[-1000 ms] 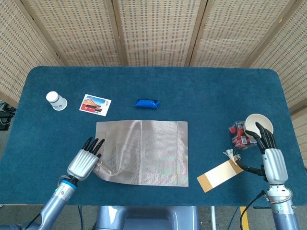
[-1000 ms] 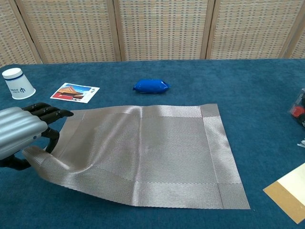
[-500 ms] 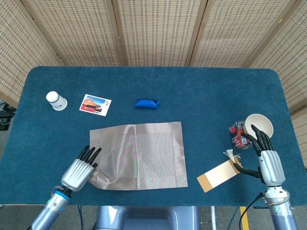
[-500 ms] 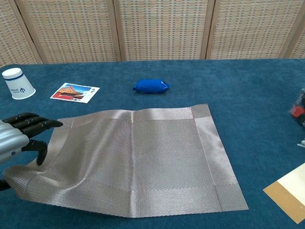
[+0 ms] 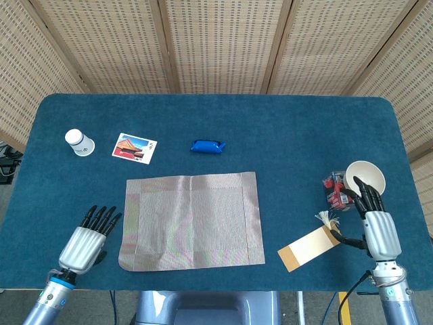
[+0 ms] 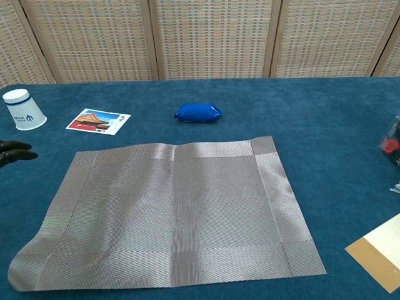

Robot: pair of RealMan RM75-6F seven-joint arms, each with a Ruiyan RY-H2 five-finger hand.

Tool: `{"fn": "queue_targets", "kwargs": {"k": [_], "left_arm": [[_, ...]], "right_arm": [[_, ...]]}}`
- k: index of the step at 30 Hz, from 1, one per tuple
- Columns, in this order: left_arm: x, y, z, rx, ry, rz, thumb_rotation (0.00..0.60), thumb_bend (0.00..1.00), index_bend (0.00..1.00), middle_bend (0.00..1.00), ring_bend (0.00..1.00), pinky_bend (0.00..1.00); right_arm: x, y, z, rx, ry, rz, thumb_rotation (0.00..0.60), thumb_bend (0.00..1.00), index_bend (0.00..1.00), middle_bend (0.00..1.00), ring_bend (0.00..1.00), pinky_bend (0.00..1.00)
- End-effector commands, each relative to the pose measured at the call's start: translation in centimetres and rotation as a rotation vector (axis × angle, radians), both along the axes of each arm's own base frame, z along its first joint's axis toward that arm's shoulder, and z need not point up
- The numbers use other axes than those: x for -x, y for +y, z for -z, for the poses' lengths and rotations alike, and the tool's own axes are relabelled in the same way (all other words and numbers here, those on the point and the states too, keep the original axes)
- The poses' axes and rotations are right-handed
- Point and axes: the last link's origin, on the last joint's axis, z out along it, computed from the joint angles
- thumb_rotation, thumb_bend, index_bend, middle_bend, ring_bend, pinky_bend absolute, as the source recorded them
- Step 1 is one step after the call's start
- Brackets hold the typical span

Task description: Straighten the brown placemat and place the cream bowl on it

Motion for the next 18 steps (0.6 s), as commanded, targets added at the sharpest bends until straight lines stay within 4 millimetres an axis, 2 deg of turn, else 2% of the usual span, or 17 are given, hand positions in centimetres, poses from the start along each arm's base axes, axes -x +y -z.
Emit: {"fn": "queue_targets", "kwargs": {"k": [1, 5, 9, 11, 18], "left_arm": [[0.3, -0.3, -1.5, -0.055, -0.093, -0.039, 0.6, 0.14, 0.0, 0.0, 0.0, 0.0], [0.6, 0.0, -2.7, -0.101, -0.131, -0.044, 0.6, 0.14, 0.0, 0.0, 0.0, 0.0], [0.7, 0.3, -3.3, -0.137, -0.152, -0.048, 0.6, 0.14, 0.0, 0.0, 0.0, 0.0], [0.7, 0.4, -3.3, -0.143, -0.15, -0.05, 0.6, 0.14, 0.0, 0.0, 0.0, 0.0], [0.2, 0.5, -3.5, -0.16, -0.169, -0.043, 0.6, 0.14, 0.0, 0.0, 0.0, 0.0]], "right_arm": [[0.8, -0.6, -0.7, 0.081, 0.087, 0.052, 0.6, 0.17, 0.22, 0.0, 0.0, 0.0], [1.2, -1.1, -1.5, 0.136, 0.092, 0.088, 0.6, 0.17, 0.25, 0.0, 0.0, 0.0], [1.7, -2.4, -2.8, 0.185, 0.115, 0.107, 0.6, 0.17, 0.41, 0.0, 0.0, 0.0], [1.9, -3.4, -3.5, 0.229, 0.139, 0.102, 0.6, 0.17, 0.45, 0.0, 0.0, 0.0], [3.2, -5.3, -3.7, 0.2, 0.176, 0.187, 0.6, 0.19, 0.47, 0.0, 0.0, 0.0]]}}
